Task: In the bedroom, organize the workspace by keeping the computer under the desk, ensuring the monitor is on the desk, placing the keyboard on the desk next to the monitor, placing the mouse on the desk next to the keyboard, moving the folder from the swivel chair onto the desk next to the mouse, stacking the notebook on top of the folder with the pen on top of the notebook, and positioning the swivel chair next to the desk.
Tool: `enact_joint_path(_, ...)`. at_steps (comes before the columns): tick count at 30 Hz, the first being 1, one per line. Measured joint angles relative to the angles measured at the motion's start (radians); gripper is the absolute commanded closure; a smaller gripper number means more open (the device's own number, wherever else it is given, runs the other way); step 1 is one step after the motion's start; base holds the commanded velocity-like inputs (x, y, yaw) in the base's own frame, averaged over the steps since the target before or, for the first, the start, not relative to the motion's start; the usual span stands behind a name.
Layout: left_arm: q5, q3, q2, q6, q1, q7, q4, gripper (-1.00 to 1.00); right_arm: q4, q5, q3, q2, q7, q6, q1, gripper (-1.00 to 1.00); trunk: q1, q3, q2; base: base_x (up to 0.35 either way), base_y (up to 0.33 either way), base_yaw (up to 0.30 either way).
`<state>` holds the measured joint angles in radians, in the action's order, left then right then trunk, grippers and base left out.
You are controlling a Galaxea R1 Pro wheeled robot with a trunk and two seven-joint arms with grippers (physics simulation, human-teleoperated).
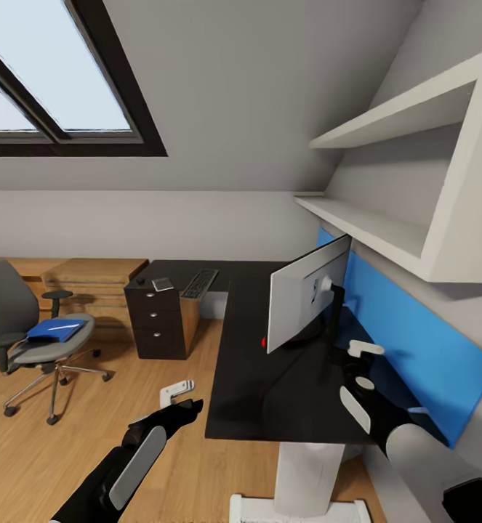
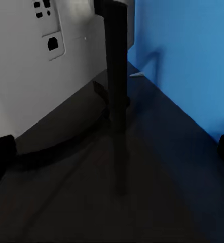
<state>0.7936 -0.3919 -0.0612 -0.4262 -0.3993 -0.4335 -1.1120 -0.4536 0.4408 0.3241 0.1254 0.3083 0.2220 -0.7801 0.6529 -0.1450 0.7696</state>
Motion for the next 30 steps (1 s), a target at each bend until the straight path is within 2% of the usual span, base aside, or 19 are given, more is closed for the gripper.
enact_joint_path(1,0.0,0.0,0.0,0.0,0.0,0.0,0.0,-1.0,-0.022,-0.001,0.0,-0.003,0.003,-0.016,0.002,-1.0,0.0,0.0,0.0,-0.012,0.007,0.0)
enact_joint_path(2,-0.001,0.001,-0.001,0.0,0.0,0.0,0.0,-1.0,-0.146,-0.004,0.001,-0.02,0.055,-0.121,0.027,-1.0,0.0,0.0,0.0,-0.01,0.005,0.0)
enact_joint_path(4,-0.001,0.003,-0.002,0.0,0.0,0.0,0.0,-1.0,-0.233,-0.003,0.0,-0.032,0.121,-0.182,0.061,-1.0,0.0,0.0,0.0,-0.006,0.003,0.0)
enact_joint_path(9,-0.002,0.004,-0.002,0.0,0.0,0.0,0.0,-1.0,-0.366,0.001,0.002,-0.061,0.262,-0.231,0.108,-1.0,0.0,0.0,0.0,-0.003,0.007,0.0)
enact_joint_path(11,-0.002,0.004,-0.002,0.0,0.0,0.0,0.0,-1.0,-0.405,0.002,0.003,-0.077,0.318,-0.24,0.121,-1.0,0.0,0.0,0.0,-0.001,0.09,0.0)
enact_joint_path(12,-0.002,0.004,-0.003,0.0,0.0,0.0,0.0,-1.0,-0.43,0.002,0.005,-0.092,0.368,-0.245,0.132,-1.0,0.0,0.0,0.0,-0.001,0.161,0.0)
enact_joint_path(14,-0.003,0.004,-0.003,0.0,0.0,0.0,0.0,-1.0,-0.447,0.002,0.009,-0.106,0.411,-0.249,0.14,-1.0,0.0,0.0,0.0,0.0,0.217,0.0)
enact_joint_path(15,-0.004,0.004,-0.003,0.0,0.0,0.0,0.0,-1.0,-0.464,0.003,0.035,-0.118,0.454,-0.252,0.146,-1.0,0.0,0.0,0.0,0.0,0.255,0.0)
enact_joint_path(19,-0.005,0.004,-0.004,0.0,0.0,0.0,0.0,-1.0,-0.481,-0.008,0.084,-0.127,0.496,-0.251,0.154,-1.0,0.0,0.0,0.0,0.001,0.285,0.0)
enact_joint_path(21,-0.005,0.004,-0.004,0.0,0.0,0.0,0.0,-1.0,-0.483,-0.034,0.103,-0.129,0.499,-0.25,0.159,-1.0,0.0,0.0,0.0,0.042,0.295,0.0)
enact_joint_path(24,-0.006,0.003,-0.002,0.0,0.0,0.0,0.0,-1.0,-0.484,-0.134,0.15,-0.13,0.503,-0.242,0.178,-1.0,0.0,0.0,0.0,0.162,0.265,0.0)
enact_joint_path(26,-0.006,0.003,-0.002,0.0,0.0,0.0,0.0,-1.0,-0.483,-0.169,0.161,-0.13,0.503,-0.237,0.185,-1.0,0.0,0.0,0.0,0.242,0.21,0.0)
enact_joint_path(30,-0.006,0.001,-0.002,0.0,0.0,0.0,0.0,-1.0,-0.483,-0.195,0.168,-0.129,0.503,-0.233,0.19,-1.0,-0.001,0.0,0.0,0.281,0.152,0.0)
